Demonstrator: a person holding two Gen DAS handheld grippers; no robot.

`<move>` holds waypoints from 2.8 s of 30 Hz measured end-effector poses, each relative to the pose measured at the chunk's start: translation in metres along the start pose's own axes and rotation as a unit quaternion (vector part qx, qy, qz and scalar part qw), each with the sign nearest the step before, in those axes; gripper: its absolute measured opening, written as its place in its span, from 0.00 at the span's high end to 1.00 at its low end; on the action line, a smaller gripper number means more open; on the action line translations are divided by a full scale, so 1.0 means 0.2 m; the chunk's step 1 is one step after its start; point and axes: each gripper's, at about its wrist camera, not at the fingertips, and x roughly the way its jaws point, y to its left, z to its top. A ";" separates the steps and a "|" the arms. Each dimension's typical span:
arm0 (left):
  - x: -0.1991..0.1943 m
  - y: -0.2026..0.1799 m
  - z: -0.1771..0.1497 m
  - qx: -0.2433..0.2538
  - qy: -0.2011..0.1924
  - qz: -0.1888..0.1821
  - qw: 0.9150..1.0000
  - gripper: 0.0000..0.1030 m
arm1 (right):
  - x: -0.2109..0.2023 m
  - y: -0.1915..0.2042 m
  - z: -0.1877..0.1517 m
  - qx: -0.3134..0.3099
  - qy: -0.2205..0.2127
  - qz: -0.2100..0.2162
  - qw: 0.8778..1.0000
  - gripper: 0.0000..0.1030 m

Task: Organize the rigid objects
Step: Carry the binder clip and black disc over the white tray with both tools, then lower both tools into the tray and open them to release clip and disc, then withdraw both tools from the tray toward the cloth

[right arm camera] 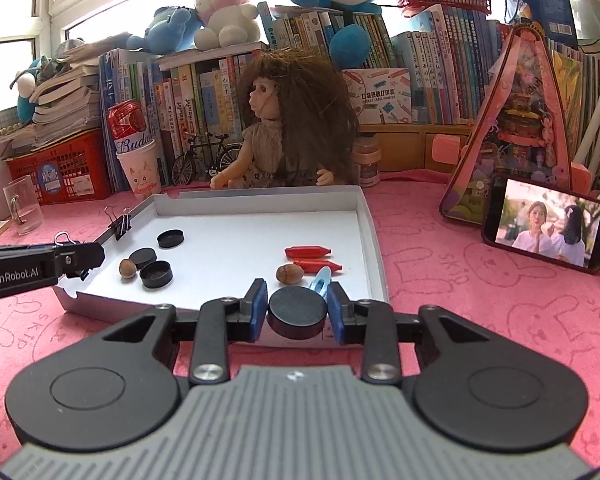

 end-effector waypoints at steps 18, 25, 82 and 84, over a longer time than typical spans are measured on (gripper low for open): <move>0.58 0.05 0.31 -0.051 0.066 -0.032 0.996 0.80 | 0.47 -0.23 0.34 0.114 0.063 0.046 0.990 0.63; 0.76 0.00 0.27 -0.034 0.092 -0.018 0.995 0.80 | 0.67 -0.22 0.34 0.111 0.091 0.042 0.989 0.63; 0.06 -0.06 0.13 -0.010 0.040 -0.050 0.998 0.28 | 0.02 0.04 0.25 -0.040 -0.017 0.048 0.998 0.12; -0.02 -0.06 0.10 -0.011 0.034 -0.054 0.998 0.26 | -0.04 0.04 0.22 -0.042 -0.024 0.054 0.997 0.11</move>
